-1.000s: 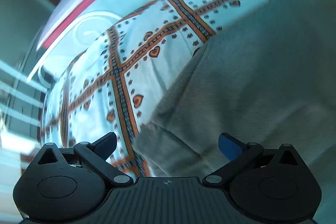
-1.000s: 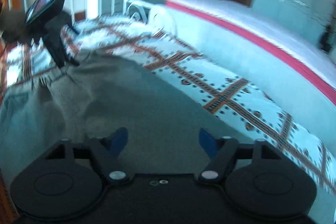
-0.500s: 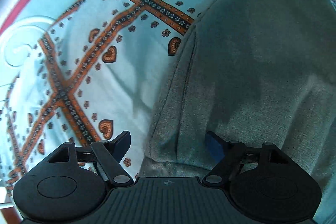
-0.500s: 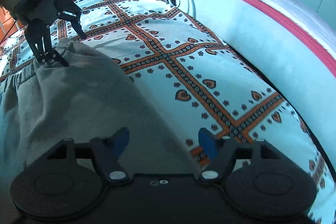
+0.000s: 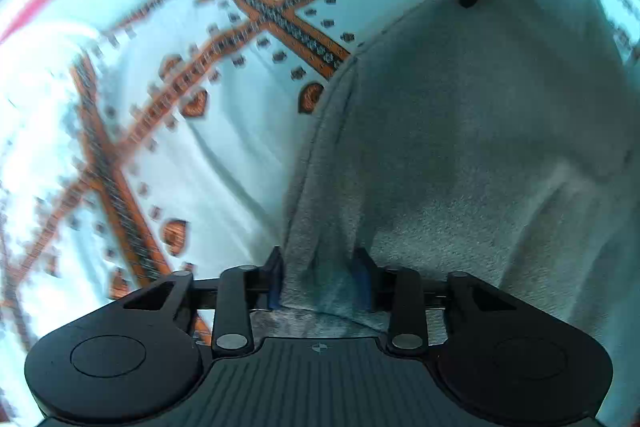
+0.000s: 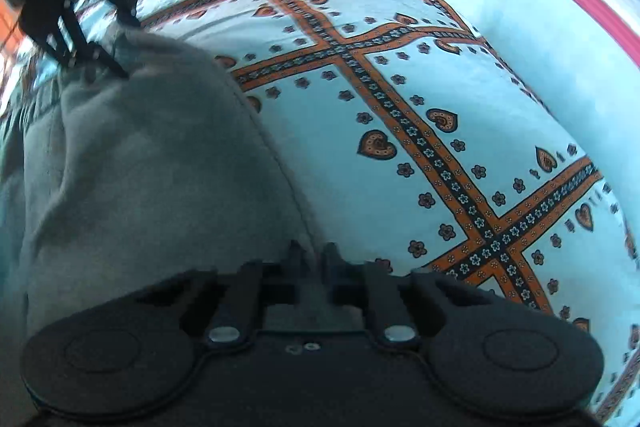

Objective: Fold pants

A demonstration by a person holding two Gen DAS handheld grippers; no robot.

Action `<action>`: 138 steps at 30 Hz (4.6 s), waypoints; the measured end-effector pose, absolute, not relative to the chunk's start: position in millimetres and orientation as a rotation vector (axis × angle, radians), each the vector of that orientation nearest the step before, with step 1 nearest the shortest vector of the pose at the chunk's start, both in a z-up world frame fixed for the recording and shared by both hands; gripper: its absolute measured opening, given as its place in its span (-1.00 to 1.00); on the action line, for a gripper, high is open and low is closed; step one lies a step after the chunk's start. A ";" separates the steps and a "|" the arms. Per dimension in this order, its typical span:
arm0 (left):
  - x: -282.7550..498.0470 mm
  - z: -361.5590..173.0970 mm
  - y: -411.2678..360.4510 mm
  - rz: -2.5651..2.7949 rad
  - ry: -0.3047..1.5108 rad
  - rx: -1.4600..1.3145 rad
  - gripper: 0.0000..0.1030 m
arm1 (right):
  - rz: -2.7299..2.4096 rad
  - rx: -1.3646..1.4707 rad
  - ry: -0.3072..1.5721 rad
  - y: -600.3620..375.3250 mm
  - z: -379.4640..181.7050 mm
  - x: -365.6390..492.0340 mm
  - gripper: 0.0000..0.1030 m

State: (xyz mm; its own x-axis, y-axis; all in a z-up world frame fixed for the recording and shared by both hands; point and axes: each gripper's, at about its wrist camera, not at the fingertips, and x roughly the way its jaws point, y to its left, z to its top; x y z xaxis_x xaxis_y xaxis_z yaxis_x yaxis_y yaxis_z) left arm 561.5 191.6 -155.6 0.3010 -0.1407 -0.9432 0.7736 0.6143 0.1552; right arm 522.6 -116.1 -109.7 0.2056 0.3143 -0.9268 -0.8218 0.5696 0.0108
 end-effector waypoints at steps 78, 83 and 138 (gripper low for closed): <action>233.0 -123.5 297.4 -0.044 0.928 -0.584 -0.35 | 0.549 -0.066 0.935 -145.4 -71.3 100.2 -0.65; 229.0 -150.6 306.3 -0.009 0.978 -0.558 -0.41 | 0.547 -0.065 0.941 -141.7 -72.1 100.3 -0.65; 210.0 -96.2 72.1 -0.195 1.094 -0.200 1.00 | 0.158 0.413 0.931 -262.8 -81.8 94.4 -0.28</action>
State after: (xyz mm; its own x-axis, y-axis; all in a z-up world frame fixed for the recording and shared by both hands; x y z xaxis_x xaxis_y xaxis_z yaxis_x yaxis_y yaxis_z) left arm 209.9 72.1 -96.2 0.4452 -0.2546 -0.8585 0.0579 0.9649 -0.2561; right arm 94.4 -262.8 -81.8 0.5921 0.3072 -0.7450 0.0445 0.9106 0.4108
